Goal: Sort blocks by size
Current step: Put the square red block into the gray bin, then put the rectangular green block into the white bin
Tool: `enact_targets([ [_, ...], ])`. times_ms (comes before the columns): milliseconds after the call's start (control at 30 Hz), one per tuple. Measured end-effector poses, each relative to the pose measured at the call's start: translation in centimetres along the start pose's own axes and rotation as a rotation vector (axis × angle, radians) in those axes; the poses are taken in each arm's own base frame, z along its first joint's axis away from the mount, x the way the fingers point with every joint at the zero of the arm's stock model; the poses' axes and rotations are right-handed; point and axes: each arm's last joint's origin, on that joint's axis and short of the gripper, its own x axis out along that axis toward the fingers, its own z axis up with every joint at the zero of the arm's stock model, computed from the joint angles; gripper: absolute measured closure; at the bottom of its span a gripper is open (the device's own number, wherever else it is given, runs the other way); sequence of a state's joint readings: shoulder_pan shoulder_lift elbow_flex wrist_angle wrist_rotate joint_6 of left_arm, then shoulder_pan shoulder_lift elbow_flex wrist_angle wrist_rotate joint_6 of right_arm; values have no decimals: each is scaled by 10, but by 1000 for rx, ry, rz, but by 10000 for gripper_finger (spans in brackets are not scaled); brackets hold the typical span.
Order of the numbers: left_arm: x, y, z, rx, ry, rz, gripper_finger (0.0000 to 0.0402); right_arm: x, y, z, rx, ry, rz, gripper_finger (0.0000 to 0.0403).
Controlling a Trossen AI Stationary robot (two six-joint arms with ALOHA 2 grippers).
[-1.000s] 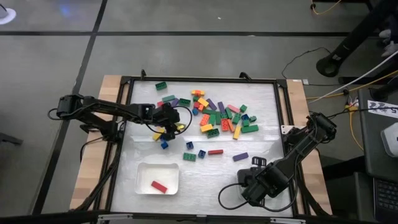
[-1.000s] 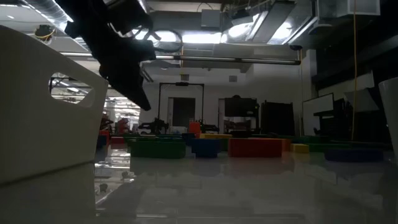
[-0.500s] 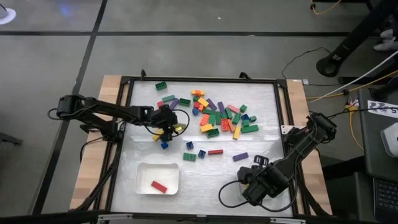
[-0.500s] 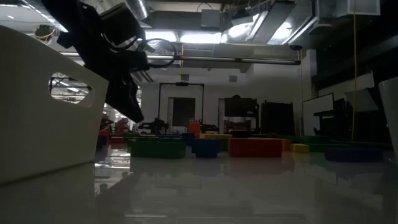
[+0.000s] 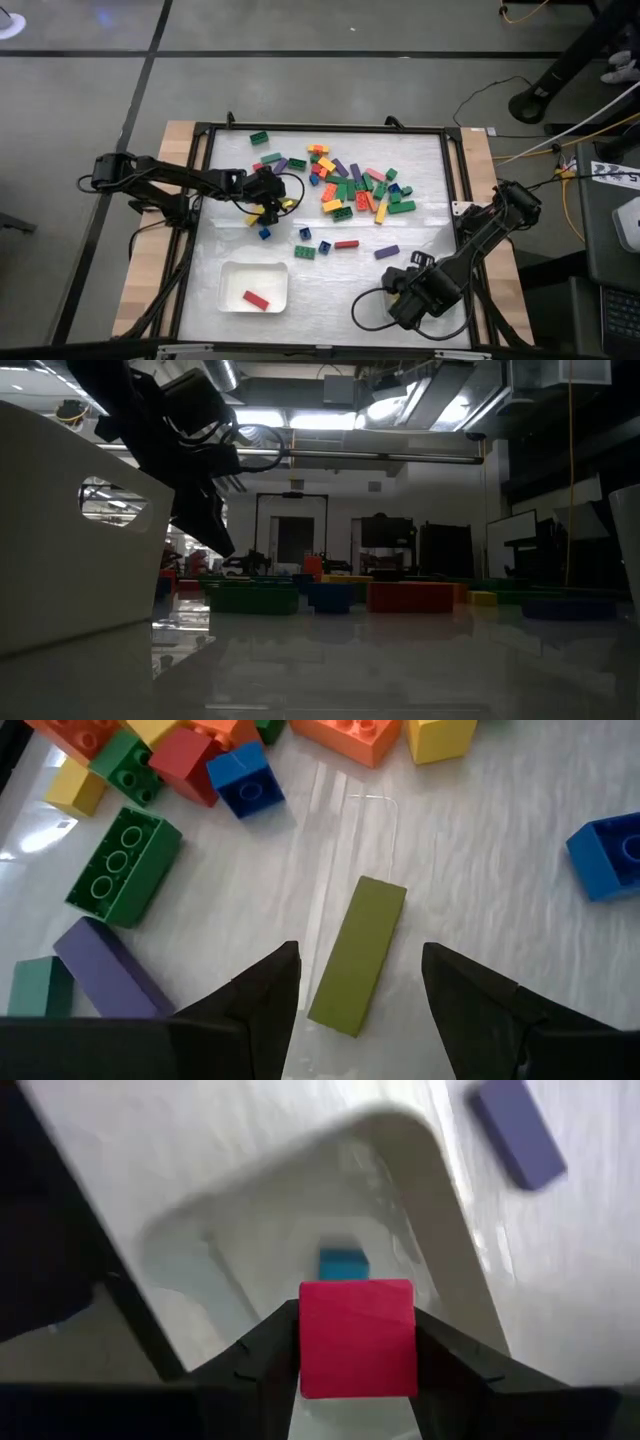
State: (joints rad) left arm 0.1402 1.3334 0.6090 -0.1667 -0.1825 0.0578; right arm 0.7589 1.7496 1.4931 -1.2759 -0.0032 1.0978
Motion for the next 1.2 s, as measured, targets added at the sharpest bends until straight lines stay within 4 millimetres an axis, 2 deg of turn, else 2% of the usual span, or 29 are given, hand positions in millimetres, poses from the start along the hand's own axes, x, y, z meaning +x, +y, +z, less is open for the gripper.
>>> enact_targets([
  [167,0,0,0,2,1,0,204,24,-6,-5,22,72,-33,200],
  [333,0,0,0,3,0,0,204,32,-10,-7,25,103,-53,164],
  [667,2,9,-1,0,5,19,204,32,-10,-8,-2,118,-44,154],
  [933,8,17,-4,-3,23,-60,204,32,-8,-6,-55,96,-31,154],
  [1200,28,15,-9,36,69,-98,204,8,0,-1,-173,27,12,154],
])
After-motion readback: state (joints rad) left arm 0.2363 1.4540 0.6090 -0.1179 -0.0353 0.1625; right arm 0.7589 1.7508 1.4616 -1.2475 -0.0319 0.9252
